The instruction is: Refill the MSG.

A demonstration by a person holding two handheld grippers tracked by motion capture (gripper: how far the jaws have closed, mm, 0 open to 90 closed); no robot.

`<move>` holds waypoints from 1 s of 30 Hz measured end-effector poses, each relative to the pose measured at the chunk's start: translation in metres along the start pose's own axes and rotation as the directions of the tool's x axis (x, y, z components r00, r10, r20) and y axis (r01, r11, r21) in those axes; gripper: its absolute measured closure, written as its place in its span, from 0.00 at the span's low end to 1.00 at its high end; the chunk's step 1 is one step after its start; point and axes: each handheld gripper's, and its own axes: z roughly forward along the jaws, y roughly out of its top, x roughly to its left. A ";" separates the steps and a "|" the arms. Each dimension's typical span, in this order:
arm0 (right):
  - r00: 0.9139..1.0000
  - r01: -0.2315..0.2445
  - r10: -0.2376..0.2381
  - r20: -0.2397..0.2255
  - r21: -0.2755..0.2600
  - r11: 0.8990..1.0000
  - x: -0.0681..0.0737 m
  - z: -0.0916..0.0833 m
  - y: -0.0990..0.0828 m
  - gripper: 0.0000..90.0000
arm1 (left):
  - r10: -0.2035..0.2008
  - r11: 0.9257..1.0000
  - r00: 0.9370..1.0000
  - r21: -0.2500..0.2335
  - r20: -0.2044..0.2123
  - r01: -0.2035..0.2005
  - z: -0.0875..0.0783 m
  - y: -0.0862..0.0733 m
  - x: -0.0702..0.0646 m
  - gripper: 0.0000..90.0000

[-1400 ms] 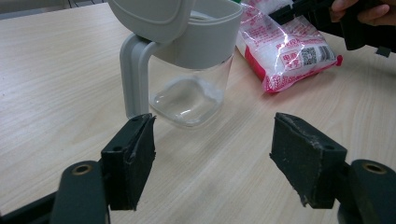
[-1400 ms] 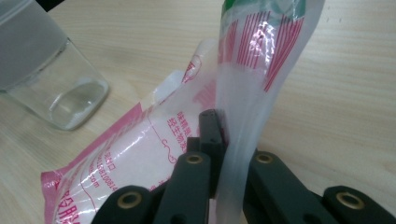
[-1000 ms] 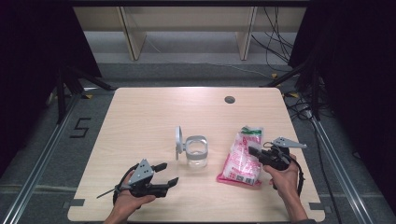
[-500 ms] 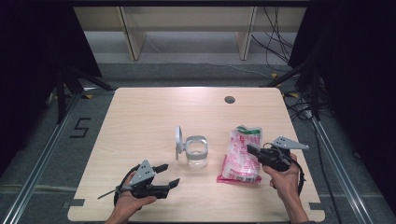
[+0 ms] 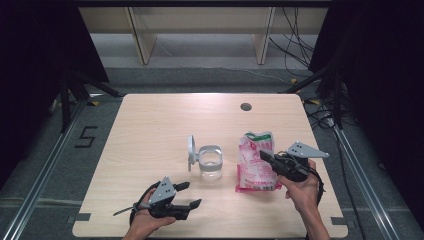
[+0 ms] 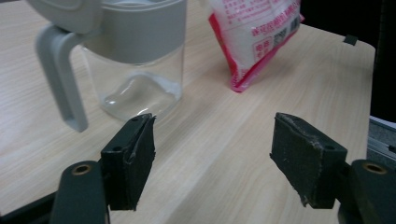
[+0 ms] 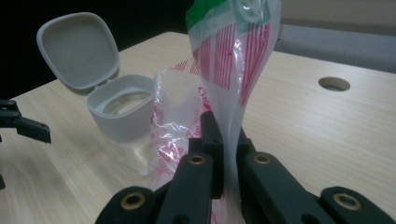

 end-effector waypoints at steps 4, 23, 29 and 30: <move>0.998 0.055 -0.056 0.018 0.020 0.998 0.005 0.000 0.010 1.00 | 0.023 1.000 1.000 0.006 0.010 -0.023 0.008 0.005 -0.007 0.33; 0.995 0.095 -0.094 0.030 -0.045 0.994 0.018 -0.008 0.048 1.00 | 0.103 0.995 0.994 0.004 0.035 -0.103 0.079 0.039 -0.037 0.33; 0.994 0.106 -0.105 0.020 -0.044 0.993 0.032 -0.017 0.055 1.00 | 0.096 0.995 0.995 0.010 0.020 -0.096 0.093 0.041 -0.040 0.34; 0.994 0.108 -0.108 0.014 -0.041 0.993 0.035 -0.019 0.057 1.00 | 0.097 0.995 0.995 0.009 0.015 -0.097 0.095 0.041 -0.041 0.34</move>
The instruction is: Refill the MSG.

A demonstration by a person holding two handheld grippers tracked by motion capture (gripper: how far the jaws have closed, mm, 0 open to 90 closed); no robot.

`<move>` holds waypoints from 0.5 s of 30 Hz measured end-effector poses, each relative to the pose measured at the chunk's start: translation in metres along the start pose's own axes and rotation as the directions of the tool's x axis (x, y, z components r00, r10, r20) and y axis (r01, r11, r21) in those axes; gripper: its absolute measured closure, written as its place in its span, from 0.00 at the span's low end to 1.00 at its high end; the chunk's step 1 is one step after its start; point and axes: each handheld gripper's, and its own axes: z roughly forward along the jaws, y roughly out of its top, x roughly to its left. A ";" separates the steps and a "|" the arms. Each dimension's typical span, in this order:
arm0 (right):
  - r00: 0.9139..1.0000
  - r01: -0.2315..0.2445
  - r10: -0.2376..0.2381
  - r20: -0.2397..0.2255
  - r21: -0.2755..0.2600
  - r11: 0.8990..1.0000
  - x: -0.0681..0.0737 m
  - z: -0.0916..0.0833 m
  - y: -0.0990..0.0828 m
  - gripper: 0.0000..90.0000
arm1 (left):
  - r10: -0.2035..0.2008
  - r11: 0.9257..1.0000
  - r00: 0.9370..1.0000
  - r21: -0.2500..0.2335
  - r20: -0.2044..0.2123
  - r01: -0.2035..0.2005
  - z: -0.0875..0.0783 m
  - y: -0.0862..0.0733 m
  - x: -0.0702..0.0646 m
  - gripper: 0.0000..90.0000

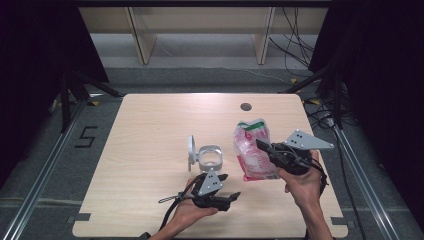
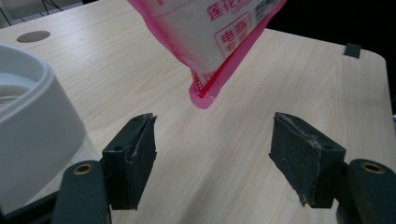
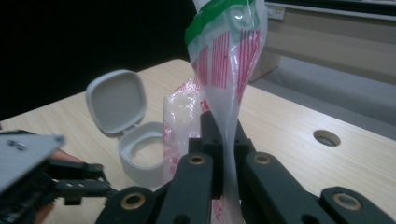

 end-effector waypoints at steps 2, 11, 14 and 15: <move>1.000 0.022 -0.022 -0.016 -0.011 1.000 0.002 -0.001 0.002 1.00 | 0.002 1.000 1.000 0.012 -0.002 -0.002 0.005 -0.001 -0.001 0.34; 0.996 0.043 -0.046 -0.082 -0.037 0.998 0.019 -0.001 0.008 1.00 | -0.024 1.000 0.999 0.004 -0.024 0.024 0.023 -0.002 -0.008 0.35; 0.996 0.061 -0.065 -0.060 -0.054 0.997 0.023 0.000 0.010 1.00 | -0.004 1.000 0.999 0.002 -0.038 0.004 0.026 -0.003 -0.008 0.41; 0.995 0.062 -0.066 -0.081 -0.050 0.997 0.023 0.000 0.011 1.00 | 0.000 1.000 0.999 -0.003 -0.039 0.000 0.026 -0.002 -0.009 0.43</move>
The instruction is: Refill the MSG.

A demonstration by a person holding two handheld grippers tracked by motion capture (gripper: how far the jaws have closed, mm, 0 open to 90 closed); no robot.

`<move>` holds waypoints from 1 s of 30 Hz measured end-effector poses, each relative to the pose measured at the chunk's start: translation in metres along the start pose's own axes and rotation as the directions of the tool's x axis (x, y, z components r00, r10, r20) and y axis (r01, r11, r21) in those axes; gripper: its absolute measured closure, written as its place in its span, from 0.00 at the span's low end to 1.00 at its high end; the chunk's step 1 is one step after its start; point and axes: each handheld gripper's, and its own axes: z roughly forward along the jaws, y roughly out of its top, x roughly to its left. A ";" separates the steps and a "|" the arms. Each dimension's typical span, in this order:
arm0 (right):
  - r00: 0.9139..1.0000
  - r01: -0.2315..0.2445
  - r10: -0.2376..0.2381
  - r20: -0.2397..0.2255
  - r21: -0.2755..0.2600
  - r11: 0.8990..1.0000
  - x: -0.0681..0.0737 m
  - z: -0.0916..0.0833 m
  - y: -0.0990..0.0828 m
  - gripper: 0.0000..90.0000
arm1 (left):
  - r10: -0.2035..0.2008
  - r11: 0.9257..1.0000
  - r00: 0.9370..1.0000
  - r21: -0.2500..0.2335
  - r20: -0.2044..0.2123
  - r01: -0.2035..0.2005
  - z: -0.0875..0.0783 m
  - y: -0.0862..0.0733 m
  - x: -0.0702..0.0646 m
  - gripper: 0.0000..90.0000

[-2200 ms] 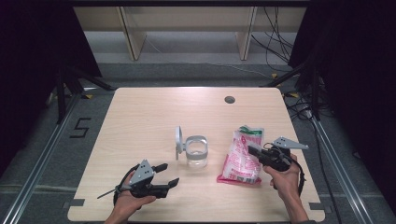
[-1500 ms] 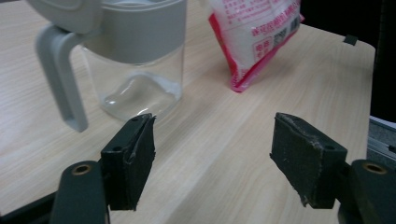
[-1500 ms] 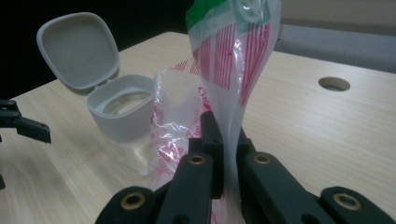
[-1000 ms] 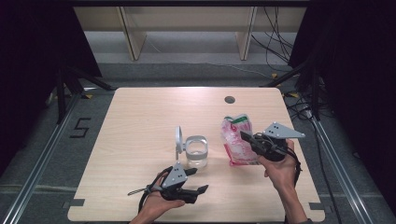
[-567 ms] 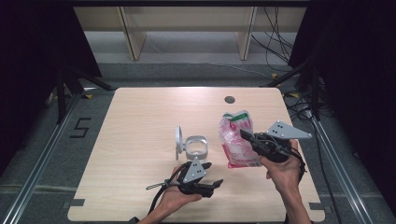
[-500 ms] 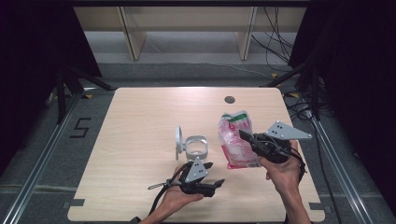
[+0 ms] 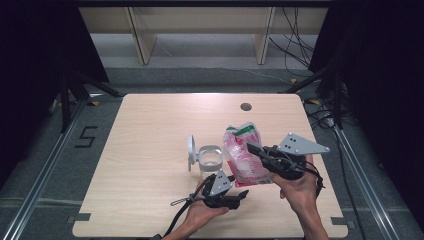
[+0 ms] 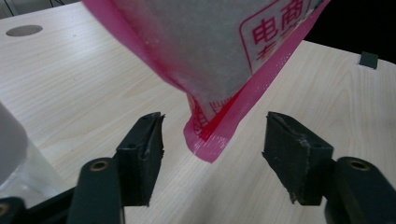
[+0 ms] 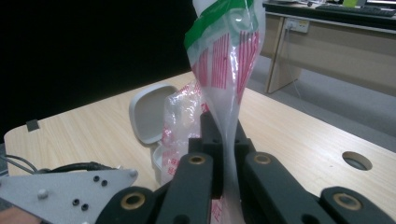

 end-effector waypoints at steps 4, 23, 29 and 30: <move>1.000 0.010 -0.010 0.001 0.003 1.000 0.000 0.002 0.000 1.00 | 0.004 0.999 1.000 -0.034 -0.011 -0.005 -0.001 0.001 0.000 0.57; 1.000 0.001 -0.001 0.003 0.023 1.000 -0.005 0.019 0.013 1.00 | -0.130 0.984 0.986 -0.134 -0.109 0.115 0.006 0.004 -0.011 0.86; 0.999 0.035 -0.035 0.009 0.014 0.999 -0.002 0.027 0.020 1.00 | -0.157 0.977 0.977 -0.170 -0.147 0.132 0.007 0.003 -0.014 0.86; 1.000 0.015 -0.015 0.007 0.025 1.000 -0.001 0.028 0.020 1.00 | -0.169 0.974 0.974 -0.174 -0.151 0.142 0.008 0.003 -0.015 0.86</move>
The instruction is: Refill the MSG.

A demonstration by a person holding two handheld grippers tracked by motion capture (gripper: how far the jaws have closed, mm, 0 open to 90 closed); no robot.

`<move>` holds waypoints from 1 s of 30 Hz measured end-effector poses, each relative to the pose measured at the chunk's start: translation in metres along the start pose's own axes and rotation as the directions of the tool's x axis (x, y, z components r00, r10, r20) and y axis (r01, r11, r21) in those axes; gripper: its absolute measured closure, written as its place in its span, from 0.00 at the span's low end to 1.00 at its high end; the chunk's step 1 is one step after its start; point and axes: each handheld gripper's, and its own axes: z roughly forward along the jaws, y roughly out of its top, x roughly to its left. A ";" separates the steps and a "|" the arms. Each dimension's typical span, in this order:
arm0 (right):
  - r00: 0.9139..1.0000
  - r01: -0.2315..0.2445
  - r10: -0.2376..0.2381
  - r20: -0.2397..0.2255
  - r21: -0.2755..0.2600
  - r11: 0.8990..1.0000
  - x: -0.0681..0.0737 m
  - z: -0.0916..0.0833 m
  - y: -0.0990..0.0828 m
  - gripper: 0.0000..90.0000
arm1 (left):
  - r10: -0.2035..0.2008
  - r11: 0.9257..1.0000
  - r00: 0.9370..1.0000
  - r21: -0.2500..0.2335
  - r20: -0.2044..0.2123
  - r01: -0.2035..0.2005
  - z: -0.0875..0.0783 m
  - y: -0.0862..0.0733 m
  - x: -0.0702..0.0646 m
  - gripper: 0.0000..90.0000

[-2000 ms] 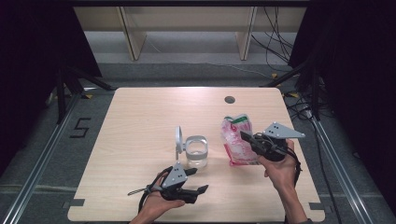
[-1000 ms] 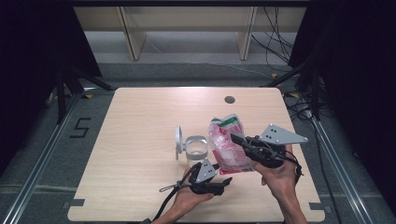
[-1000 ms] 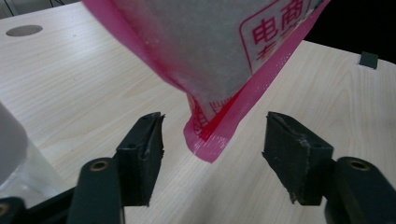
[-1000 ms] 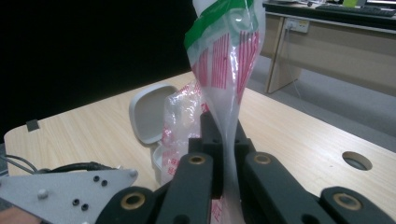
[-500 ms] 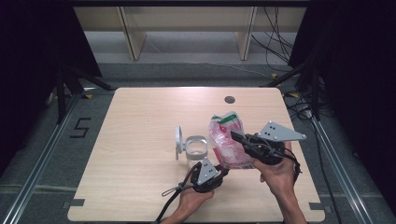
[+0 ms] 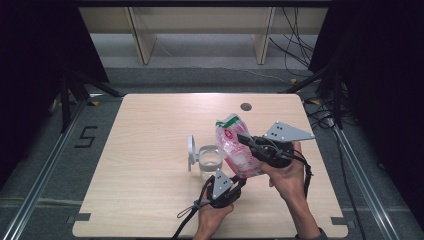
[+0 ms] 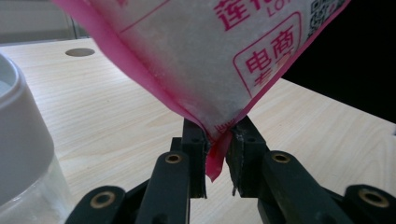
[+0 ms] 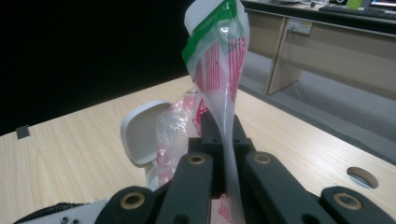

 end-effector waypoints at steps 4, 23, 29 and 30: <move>1.000 0.010 -0.010 -0.010 0.006 1.000 0.001 0.008 0.001 1.00 | -0.050 0.999 0.999 0.005 -0.002 0.050 0.000 0.000 -0.002 0.86; 0.998 -0.067 0.068 -0.020 0.012 0.998 0.008 0.036 0.003 1.00 | -0.105 0.993 0.995 -0.048 0.005 0.105 0.008 -0.002 -0.008 0.86; 0.997 -0.070 0.070 -0.016 0.009 0.998 0.007 0.040 0.003 1.00 | -0.123 0.991 0.992 -0.052 0.019 0.124 0.010 -0.001 -0.009 0.86; 0.997 -0.072 0.072 -0.023 0.005 0.997 0.007 0.042 0.002 1.00 | -0.128 0.990 0.992 -0.054 0.018 0.129 0.011 -0.001 -0.009 0.86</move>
